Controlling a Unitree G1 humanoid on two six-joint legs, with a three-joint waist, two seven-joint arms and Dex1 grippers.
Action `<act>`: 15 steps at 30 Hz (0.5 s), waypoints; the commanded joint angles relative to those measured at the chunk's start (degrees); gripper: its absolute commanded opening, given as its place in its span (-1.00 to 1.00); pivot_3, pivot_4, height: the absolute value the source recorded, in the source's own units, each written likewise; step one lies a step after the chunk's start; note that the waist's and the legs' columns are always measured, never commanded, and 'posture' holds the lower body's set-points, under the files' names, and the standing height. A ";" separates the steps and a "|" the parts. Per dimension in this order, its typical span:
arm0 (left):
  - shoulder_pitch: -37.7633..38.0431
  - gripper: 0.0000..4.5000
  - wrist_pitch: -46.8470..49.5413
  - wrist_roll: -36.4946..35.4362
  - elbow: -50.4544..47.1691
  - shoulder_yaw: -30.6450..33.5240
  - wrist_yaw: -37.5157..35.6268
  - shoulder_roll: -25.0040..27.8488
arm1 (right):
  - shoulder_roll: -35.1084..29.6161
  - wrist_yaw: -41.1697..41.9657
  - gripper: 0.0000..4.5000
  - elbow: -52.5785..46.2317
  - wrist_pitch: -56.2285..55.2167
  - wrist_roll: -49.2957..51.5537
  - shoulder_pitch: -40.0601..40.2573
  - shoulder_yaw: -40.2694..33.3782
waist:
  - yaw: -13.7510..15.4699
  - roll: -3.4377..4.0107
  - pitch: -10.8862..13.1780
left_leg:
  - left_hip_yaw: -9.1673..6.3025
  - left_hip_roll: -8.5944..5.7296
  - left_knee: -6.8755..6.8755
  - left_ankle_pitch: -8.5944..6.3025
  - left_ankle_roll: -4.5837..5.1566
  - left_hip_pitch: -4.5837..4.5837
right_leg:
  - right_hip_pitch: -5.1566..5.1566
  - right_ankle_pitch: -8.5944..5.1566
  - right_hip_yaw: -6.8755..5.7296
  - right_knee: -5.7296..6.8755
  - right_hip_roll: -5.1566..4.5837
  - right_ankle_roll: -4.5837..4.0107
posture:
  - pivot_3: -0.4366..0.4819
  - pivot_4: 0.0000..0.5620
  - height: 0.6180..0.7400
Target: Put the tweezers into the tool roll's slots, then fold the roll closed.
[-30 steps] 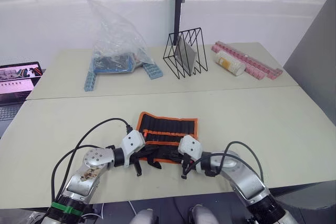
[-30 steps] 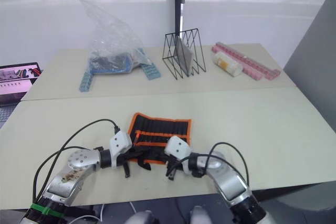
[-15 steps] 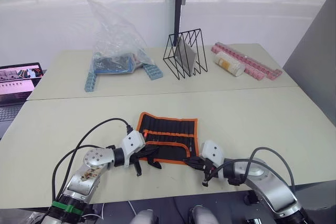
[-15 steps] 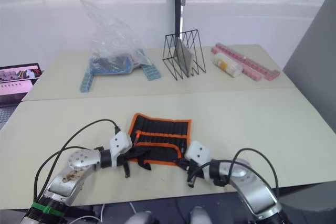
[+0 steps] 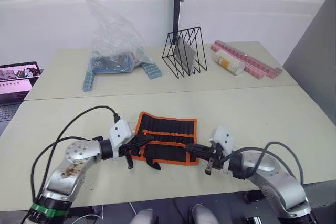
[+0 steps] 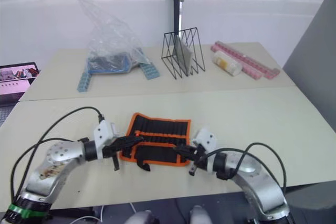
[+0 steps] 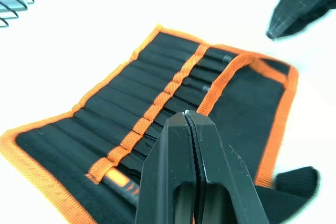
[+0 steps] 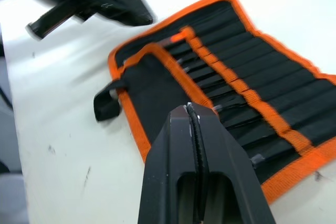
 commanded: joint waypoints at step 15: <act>15.46 -1.00 -3.00 -1.48 -6.87 7.56 0.41 3.28 | 1.67 -8.15 -0.03 3.51 10.28 5.68 4.77 -3.91 | 0.05 0.04 0.04 | 0.03 -0.01 -0.18 0.02 -0.04 0.03 | 0.04 0.00 -0.05 -0.02 -0.08 -0.01 | -0.05 -0.47 0.74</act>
